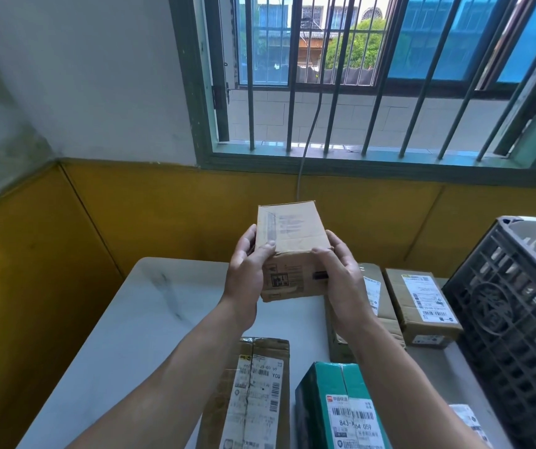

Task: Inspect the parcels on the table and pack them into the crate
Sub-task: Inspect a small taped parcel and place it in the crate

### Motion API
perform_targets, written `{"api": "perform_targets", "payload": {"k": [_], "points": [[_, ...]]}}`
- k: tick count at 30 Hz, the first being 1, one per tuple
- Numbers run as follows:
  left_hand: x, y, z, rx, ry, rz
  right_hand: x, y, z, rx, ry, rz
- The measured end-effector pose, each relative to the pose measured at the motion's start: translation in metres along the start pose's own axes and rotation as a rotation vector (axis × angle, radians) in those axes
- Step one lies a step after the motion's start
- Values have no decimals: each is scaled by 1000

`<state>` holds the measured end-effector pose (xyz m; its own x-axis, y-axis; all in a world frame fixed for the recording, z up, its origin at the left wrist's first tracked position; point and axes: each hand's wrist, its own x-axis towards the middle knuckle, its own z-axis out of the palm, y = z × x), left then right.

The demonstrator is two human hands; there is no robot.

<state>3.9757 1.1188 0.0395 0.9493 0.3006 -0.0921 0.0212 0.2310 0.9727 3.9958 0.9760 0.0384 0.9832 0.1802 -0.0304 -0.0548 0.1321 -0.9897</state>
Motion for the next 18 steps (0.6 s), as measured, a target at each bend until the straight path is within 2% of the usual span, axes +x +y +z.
{"api": "perform_targets", "payload": {"k": [6, 12, 18], "points": [[-2, -3, 0, -4, -3, 30, 5, -1, -3, 10, 35, 49], [0, -3, -3, -35, -32, -22, 4, -4, -4, -20, 10, 52], [-1, -3, -3, 8, -34, -13, 6, -2, -5, -63, 73, 68]]}}
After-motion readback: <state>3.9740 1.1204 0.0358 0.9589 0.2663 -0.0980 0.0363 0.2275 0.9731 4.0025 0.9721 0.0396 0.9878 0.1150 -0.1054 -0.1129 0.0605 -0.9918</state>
